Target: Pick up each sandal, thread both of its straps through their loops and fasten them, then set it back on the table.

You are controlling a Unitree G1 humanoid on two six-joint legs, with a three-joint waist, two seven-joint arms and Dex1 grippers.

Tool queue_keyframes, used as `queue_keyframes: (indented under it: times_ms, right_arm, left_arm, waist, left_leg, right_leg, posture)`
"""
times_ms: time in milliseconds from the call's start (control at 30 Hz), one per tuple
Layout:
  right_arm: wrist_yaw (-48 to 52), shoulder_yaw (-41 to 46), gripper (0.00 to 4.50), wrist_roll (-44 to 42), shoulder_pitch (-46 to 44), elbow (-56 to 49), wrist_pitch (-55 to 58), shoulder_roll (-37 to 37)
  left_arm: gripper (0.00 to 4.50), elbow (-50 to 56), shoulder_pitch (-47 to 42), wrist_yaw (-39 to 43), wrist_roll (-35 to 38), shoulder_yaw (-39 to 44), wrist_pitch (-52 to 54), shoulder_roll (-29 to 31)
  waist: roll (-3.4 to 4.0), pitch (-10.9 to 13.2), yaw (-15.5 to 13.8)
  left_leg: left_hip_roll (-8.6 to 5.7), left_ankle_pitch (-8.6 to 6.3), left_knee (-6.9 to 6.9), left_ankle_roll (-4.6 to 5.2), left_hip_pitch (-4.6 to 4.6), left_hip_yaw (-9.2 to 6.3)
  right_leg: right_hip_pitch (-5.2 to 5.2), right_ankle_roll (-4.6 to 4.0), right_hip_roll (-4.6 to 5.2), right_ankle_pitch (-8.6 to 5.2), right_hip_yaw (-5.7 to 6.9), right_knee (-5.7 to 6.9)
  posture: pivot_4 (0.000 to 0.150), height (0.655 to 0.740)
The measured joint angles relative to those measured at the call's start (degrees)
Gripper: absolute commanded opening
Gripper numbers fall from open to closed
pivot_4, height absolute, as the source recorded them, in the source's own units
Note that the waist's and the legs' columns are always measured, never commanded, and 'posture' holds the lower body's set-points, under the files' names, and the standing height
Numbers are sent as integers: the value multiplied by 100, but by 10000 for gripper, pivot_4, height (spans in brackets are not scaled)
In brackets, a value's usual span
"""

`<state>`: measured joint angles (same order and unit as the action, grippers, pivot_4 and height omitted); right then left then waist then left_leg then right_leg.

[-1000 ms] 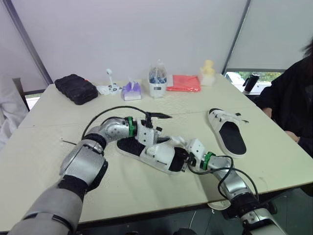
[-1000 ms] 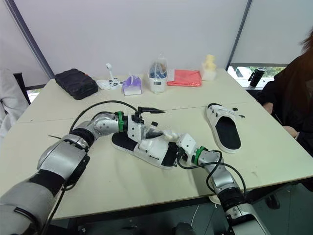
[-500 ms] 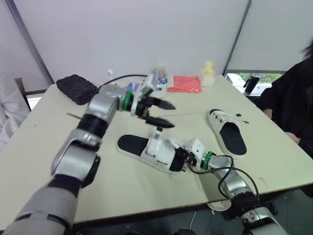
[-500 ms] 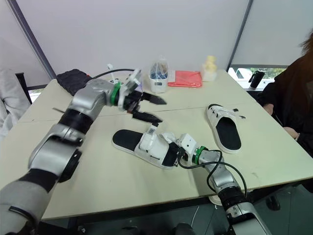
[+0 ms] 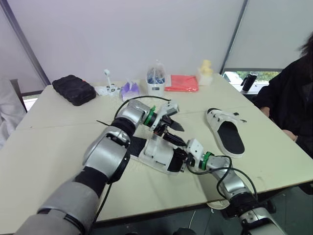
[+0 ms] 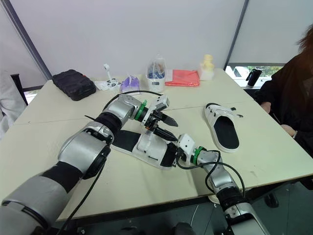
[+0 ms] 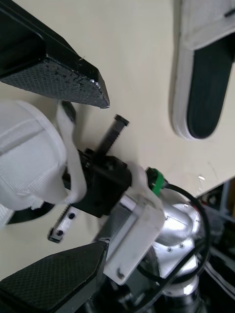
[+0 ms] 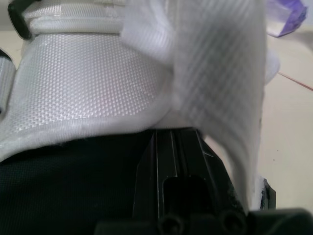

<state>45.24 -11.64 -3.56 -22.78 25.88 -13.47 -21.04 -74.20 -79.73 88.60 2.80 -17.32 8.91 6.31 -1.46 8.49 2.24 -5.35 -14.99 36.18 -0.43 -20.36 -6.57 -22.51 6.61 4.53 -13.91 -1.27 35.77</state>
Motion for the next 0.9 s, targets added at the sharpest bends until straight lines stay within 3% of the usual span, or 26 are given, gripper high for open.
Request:
queue_keyframes:
  times_ms: [267, 300, 400, 600, 900]
  right_arm:
    - [-115, 6, 0, 0, 97, -106, 2, -6]
    - [-127, 6, 0, 0, 104, -111, 3, -5]
    - [-148, 6, 0, 0, 117, -129, 3, -4]
    - [-156, 6, 0, 0, 119, -133, 3, -4]
    - [-163, -8, 0, 2, 108, -130, 6, 10]
  left_arm:
    - [44734, -21, 25, 360, -480, -299, -606, 26]
    - [42388, -36, 29, 360, -525, -297, -642, 25]
    - [31381, -47, 74, 356, -664, -260, -725, 7]
    - [224, -72, 138, 281, -749, -109, -727, -160]
    - [224, -24, 419, 368, -1114, -594, -1533, 73]
  waist:
    - [-1, 1, -5]
    - [-1, 0, -5]
    - [-1, 0, -6]
    - [-2, 1, -6]
    - [-1, 1, -7]
  left_leg:
    - [0, 0, 0, 0, -2, -1]
    - [0, -1, 0, 0, -2, 0]
    - [0, -1, 0, 1, -2, -1]
    - [0, -1, 0, 1, -3, -1]
    - [0, -1, -2, 1, -3, -1]
  right_leg:
    - [-1, -2, 2, 1, 0, -2]
    - [0, -1, 2, 0, 0, -3]
    - [0, 3, 2, -2, 0, -4]
    - [0, 6, 2, -3, 1, -5]
    - [-2, -5, 2, 3, 1, -6]
  posture:
    - [1500, 7400]
    - [1500, 7400]
    - [1500, 7400]
    - [1500, 7400]
    - [1500, 7400]
